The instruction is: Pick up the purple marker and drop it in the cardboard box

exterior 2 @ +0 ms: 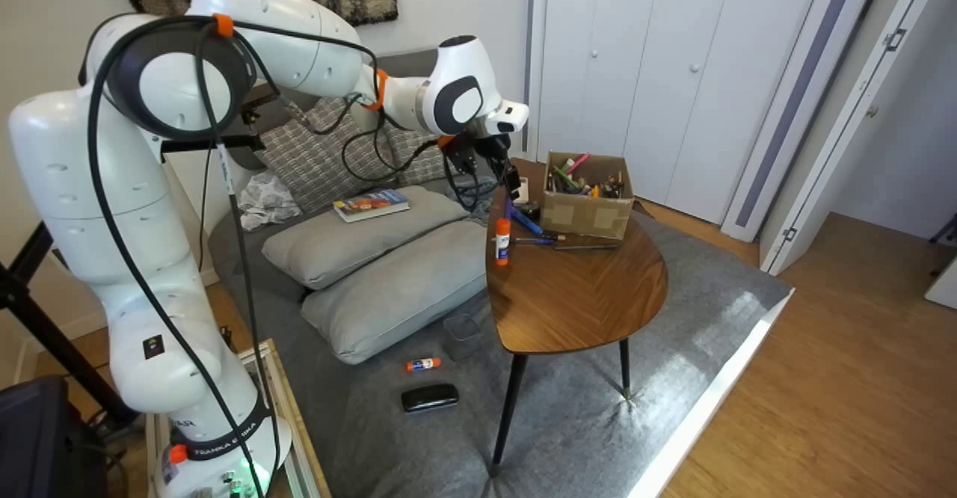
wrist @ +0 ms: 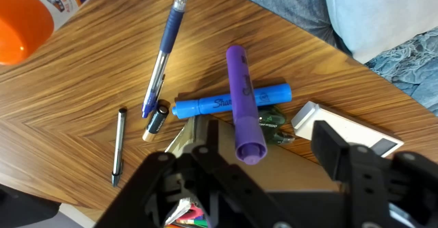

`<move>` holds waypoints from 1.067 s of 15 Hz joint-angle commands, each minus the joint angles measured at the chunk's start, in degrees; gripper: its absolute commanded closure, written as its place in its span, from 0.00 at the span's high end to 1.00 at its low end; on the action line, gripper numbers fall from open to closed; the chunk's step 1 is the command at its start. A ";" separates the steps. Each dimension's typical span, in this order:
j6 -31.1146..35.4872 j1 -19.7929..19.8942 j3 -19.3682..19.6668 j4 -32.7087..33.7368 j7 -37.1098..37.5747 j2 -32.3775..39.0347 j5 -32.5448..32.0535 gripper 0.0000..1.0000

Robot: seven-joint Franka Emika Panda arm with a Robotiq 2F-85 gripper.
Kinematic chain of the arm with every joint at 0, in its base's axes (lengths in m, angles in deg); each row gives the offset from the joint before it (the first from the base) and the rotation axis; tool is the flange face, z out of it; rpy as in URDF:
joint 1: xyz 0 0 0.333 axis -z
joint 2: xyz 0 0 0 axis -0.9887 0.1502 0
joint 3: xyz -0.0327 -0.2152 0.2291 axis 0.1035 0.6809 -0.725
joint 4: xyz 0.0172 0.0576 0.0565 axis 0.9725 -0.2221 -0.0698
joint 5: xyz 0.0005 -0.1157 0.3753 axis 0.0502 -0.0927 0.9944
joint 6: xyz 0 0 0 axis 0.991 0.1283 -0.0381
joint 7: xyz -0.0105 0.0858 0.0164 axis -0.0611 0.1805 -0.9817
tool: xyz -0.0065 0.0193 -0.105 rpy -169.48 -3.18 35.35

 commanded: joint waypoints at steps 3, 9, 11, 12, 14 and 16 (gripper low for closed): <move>-5.33 -1.71 1.76 1.79 0.51 0.80 0.18 0.27; -5.88 -1.90 2.64 3.65 1.75 -1.14 -3.00 0.05; -4.64 -1.78 2.93 4.60 2.11 -2.92 -4.59 0.05; -4.07 -1.64 2.98 5.21 2.30 -3.67 -4.90 0.05; -2.26 -1.19 3.05 6.36 2.85 -5.37 -4.98 0.05; -1.91 -0.61 2.91 6.88 2.25 -7.19 -2.72 0.05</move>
